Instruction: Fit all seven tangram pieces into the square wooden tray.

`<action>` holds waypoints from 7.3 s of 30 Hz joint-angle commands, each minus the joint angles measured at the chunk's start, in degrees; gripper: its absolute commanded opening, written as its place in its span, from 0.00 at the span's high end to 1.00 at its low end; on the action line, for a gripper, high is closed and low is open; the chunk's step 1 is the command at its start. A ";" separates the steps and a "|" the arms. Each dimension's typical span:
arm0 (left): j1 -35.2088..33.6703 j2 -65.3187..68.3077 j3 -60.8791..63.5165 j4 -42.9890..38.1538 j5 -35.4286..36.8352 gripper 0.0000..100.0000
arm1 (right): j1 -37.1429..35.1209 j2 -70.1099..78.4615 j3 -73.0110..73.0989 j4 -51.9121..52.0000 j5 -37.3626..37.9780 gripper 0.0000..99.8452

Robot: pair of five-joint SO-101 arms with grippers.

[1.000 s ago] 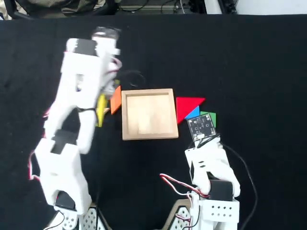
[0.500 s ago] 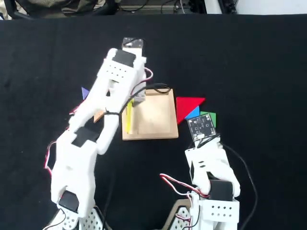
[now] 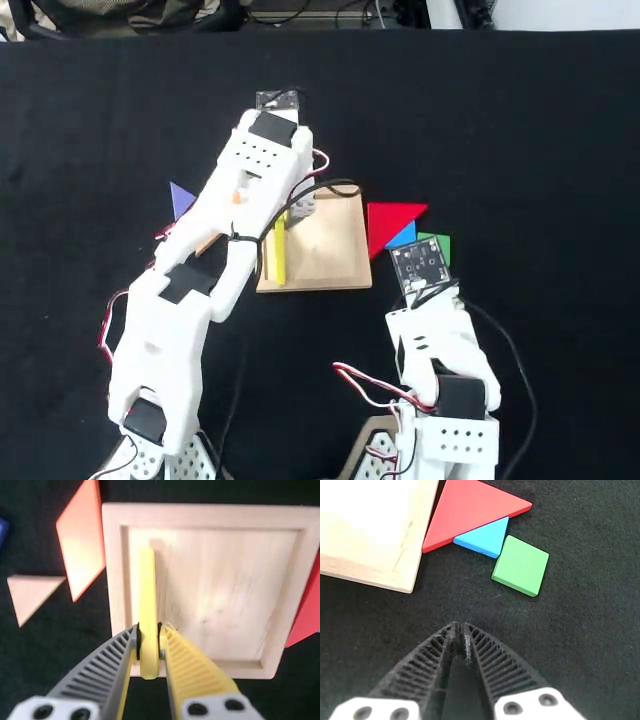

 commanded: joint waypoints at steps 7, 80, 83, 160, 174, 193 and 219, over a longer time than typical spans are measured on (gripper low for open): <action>-3.74 -0.62 -0.04 -2.11 -0.35 0.97 | 0.53 -3.74 0.13 1.05 0.53 0.99; 0.92 -1.23 -2.68 1.58 1.67 0.71 | 0.53 -3.74 0.13 1.05 0.53 0.99; 0.92 -0.97 -5.49 1.58 1.41 0.71 | 0.53 -3.74 0.13 1.05 0.53 0.99; -0.22 15.65 -14.29 -4.75 -10.64 0.71 | 0.53 -3.56 0.13 1.05 0.53 0.99; -0.13 15.56 -27.82 2.29 -14.77 0.71 | 0.53 -3.56 0.13 1.05 0.53 0.99; -11.82 -44.75 -4.00 10.46 -16.88 0.71 | 0.97 -4.00 0.04 -1.85 0.44 0.99; -26.42 -72.97 93.67 -53.89 -6.59 0.71 | -0.09 25.98 -34.86 0.70 9.32 0.91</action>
